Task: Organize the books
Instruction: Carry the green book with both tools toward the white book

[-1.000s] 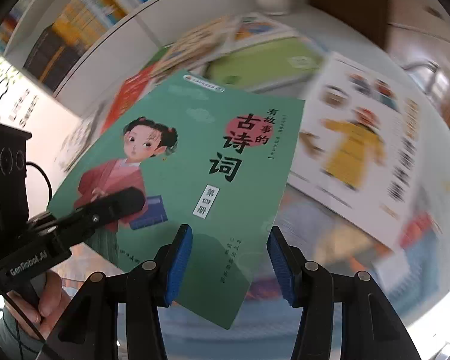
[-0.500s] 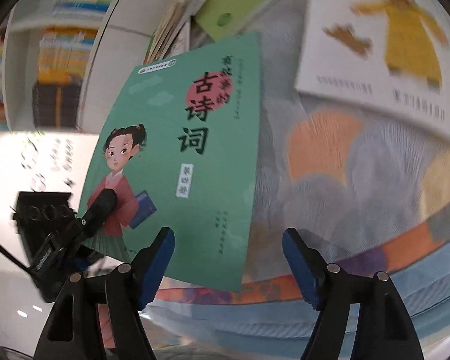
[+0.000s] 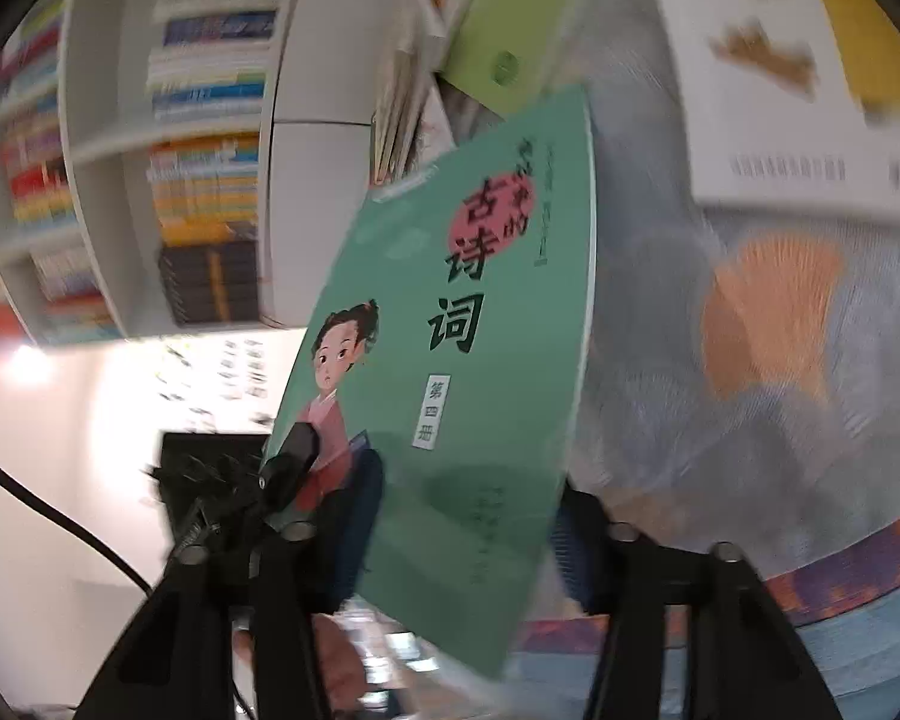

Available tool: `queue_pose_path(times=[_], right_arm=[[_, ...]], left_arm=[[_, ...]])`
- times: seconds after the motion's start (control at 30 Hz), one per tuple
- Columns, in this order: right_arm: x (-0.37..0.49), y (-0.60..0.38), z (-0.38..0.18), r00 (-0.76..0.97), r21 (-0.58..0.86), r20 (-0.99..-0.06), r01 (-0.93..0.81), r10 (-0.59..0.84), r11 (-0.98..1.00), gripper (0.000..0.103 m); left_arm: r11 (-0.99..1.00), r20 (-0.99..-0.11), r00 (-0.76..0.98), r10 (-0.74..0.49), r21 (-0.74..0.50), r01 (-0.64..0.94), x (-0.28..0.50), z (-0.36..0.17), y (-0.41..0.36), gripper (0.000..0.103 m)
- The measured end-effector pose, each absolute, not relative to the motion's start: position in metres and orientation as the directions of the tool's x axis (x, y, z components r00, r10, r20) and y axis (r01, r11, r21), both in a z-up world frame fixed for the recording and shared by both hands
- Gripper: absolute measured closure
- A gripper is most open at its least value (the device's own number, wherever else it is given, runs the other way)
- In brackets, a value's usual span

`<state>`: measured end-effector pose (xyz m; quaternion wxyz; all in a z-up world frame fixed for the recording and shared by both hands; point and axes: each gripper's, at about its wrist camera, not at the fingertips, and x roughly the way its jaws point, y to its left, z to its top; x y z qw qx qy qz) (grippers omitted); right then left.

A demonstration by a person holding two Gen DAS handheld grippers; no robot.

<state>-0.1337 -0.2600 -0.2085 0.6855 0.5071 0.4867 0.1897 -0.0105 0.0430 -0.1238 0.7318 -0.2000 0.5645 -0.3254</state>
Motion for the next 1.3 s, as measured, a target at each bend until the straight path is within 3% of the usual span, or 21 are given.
queue_pose_path(times=[0.2,0.33,0.57,0.8,1.07,1.3], right_arm=[[-0.136,-0.228,-0.167,0.395,0.646,-0.723,0.099,0.566,0.757,0.068],[-0.144,-0.210,-0.138,0.395,0.488,-0.794,-0.038,0.461,0.872,0.068],[-0.161,-0.188,-0.075,0.431,0.359,-0.797,-0.225,0.423,0.906,0.068],[-0.098,-0.110,-0.039,0.457,0.290,-0.750,-0.423,0.478,0.858,0.068],[0.025,0.014,-0.063,0.344,0.355,-0.726,-0.554,0.596,0.752,0.067],[0.124,0.110,-0.109,0.213,0.398,-0.756,-0.602,0.620,0.692,0.067]], left_arm=[[0.769,-0.784,0.173,-0.596,-0.496,0.403,-0.030,-0.118,0.021,0.091],[0.742,-0.765,0.175,-0.619,-0.497,0.449,-0.039,-0.105,0.027,0.089],[0.689,-0.677,0.211,-0.705,-0.584,0.429,-0.044,-0.069,0.064,0.087],[0.794,-0.665,0.434,-0.607,-0.526,0.305,-0.013,-0.047,0.147,0.083],[0.894,-0.697,0.601,-0.391,-0.442,0.069,0.049,-0.072,0.262,0.082],[0.886,-0.710,0.630,-0.313,-0.458,-0.076,0.109,-0.117,0.329,0.082]])
